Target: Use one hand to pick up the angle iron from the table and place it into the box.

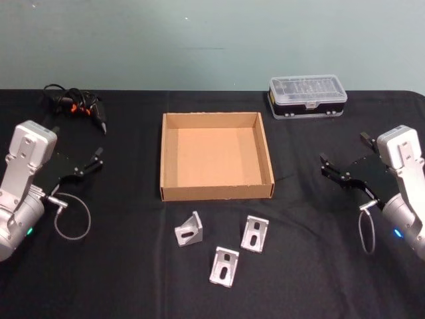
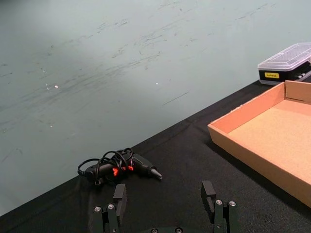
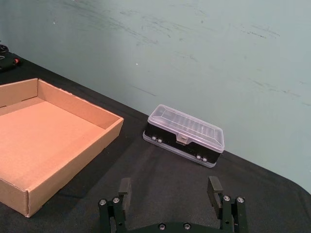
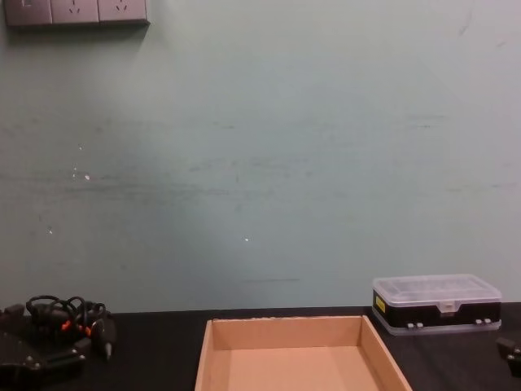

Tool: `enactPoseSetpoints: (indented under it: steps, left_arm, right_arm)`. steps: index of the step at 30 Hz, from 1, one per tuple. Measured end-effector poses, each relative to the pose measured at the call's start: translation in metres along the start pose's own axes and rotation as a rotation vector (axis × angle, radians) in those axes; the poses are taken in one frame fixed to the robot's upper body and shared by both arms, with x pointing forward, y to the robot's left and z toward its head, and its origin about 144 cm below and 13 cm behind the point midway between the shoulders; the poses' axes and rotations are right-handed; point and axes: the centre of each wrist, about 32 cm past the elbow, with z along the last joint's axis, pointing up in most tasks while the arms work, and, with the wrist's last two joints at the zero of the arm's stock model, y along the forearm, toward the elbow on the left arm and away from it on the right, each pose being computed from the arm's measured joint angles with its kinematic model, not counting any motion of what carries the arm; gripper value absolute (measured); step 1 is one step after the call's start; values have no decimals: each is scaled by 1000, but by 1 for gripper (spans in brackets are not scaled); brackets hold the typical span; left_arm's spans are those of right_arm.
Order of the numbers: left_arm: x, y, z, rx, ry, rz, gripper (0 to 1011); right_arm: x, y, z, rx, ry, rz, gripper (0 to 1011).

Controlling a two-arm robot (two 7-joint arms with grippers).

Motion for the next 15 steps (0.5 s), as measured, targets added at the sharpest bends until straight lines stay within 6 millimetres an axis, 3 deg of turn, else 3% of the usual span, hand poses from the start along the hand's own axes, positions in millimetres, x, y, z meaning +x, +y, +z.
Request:
enactPoseSetpoints:
  steps: [15]
  left_arm:
    - [0,0,0,0,0,0,1011]
  right_arm:
    - [0,0,0,0,0,0,1000]
